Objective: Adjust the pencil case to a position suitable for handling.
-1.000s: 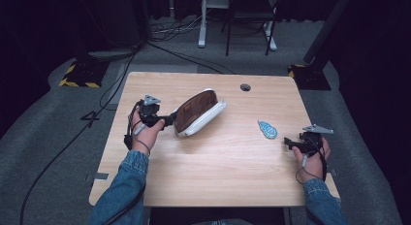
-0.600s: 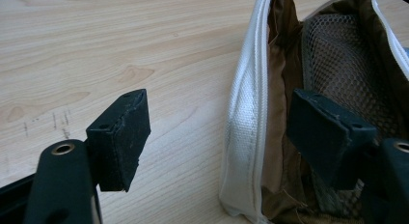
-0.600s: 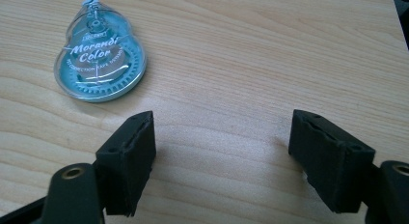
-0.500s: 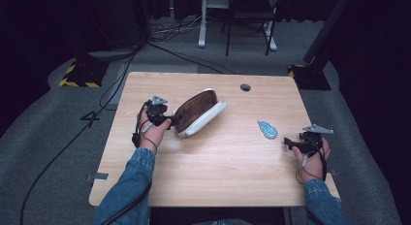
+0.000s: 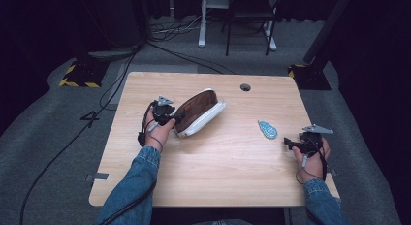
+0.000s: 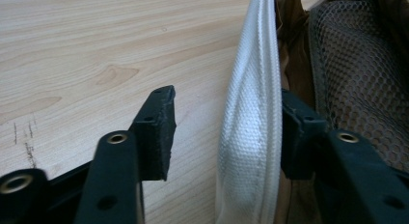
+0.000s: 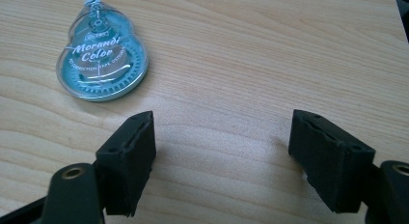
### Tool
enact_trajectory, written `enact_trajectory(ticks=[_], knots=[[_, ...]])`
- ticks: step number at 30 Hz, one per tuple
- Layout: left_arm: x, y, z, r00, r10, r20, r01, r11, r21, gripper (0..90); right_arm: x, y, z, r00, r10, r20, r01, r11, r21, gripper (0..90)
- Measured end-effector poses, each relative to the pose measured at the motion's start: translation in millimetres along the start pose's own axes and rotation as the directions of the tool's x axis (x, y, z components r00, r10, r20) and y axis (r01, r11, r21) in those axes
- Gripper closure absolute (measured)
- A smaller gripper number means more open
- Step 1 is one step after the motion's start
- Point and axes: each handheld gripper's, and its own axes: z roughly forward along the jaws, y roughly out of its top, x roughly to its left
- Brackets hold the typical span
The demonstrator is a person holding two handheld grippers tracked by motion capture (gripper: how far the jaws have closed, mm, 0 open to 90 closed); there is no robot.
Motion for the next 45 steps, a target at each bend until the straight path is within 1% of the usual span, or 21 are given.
enact_trajectory(ticks=[1, 2, 3, 4, 7, 9, 12, 17, 21, 25, 32, 39, 40, 41, 43, 45], knots=[[-0.1, -0.1, 0.1, 0.9999, -0.004, 0.010, 0.004, 1.0000, -0.004, 54.5, 0.0, 0.0, 0.0, 1.0000, 0.000, 0.000, 0.000, 1.000, 0.000, 25.1], [-0.5, -0.1, 0.4, 0.9997, -0.011, 0.022, 0.011, 0.9999, -0.008, 57.5, 0.0, 0.0, 0.0, 1.0000, 0.000, 0.000, 0.000, 1.000, 0.000, 25.1], [-1.2, 0.1, 0.1, 0.9995, -0.012, 0.030, 0.012, 0.9999, -0.005, 63.8, 0.1, 0.0, 0.0, 1.0000, 0.000, -0.001, 0.000, 1.000, 0.000, 25.1], [-1.8, 0.3, -0.1, 0.9992, -0.017, 0.036, 0.017, 0.9998, -0.001, 68.0, 0.1, 0.0, 0.0, 1.0000, -0.001, -0.001, 0.001, 1.000, 0.000, 25.0], [-1.6, 0.7, -0.2, 0.9983, -0.040, 0.042, 0.040, 0.9992, 0.004, 73.6, 0.1, 0.0, 0.1, 1.0000, -0.004, -0.003, 0.004, 1.000, -0.001, 25.1], [-0.2, 0.3, -0.2, 0.9963, -0.061, 0.060, 0.061, 0.9981, 0.007, 78.0, 0.1, 0.0, 0.1, 1.0000, -0.008, -0.005, 0.007, 1.000, -0.001, 25.1], [0.5, 0.4, -0.3, 0.9949, -0.069, 0.074, 0.068, 0.9975, 0.017, 81.3, 0.1, 0.0, 0.1, 0.9999, -0.008, -0.006, 0.008, 1.000, -0.001, 25.1], [-0.7, 1.3, -0.5, 0.9949, -0.062, 0.080, 0.060, 0.9978, 0.029, 83.1, 0.2, 0.0, 0.1, 0.9999, -0.008, -0.007, 0.008, 1.000, -0.001, 25.1], [-3.1, 1.6, -3.3, 0.9933, -0.067, 0.094, 0.065, 0.9976, 0.022, 84.1, 0.2, 0.0, 0.1, 0.9999, -0.008, -0.008, 0.008, 1.000, -0.001, 25.1], [-7.8, 5.8, -8.5, 0.9929, -0.056, 0.105, 0.054, 0.9983, 0.019, 84.7, 0.2, 0.0, 0.1, 0.9999, -0.009, -0.008, 0.009, 1.000, -0.001, 25.1], [-12.5, 11.0, -17.5, 0.9883, -0.050, 0.144, 0.049, 0.9987, 0.008, 84.9, 0.3, 0.0, 0.1, 0.9999, -0.010, -0.009, 0.010, 1.000, -0.002, 25.1], [-19.0, 14.0, -28.6, 0.9848, -0.026, 0.172, 0.026, 0.9997, 0.006, 84.8, 0.3, 0.0, 0.0, 0.9999, -0.012, -0.010, 0.012, 1.000, -0.001, 25.1], [-22.1, 14.7, -33.0, 0.9836, -0.011, 0.180, 0.011, 0.9999, 0.001, 84.8, 0.3, 0.0, 0.1, 0.9999, -0.012, -0.010, 0.012, 1.000, -0.001, 25.0], [-22.1, 14.7, -33.0, 0.9836, -0.011, 0.180, 0.011, 0.9999, 0.001, 84.8, 0.3, 0.0, 0.1, 0.9999, -0.012, -0.010, 0.012, 1.000, -0.001, 25.1], [-26.7, 14.3, -39.2, 0.9827, 0.006, 0.185, -0.005, 1.0000, -0.006, 84.8, 0.3, 0.0, 0.1, 0.9999, -0.014, -0.011, 0.014, 1.000, -0.002, 25.1], [-30.8, 13.2, -46.6, 0.9800, 0.024, 0.198, -0.022, 0.9997, -0.011, 84.8, 0.3, 0.0, 0.0, 0.9998, -0.014, -0.011, 0.014, 1.000, -0.001, 25.1]])
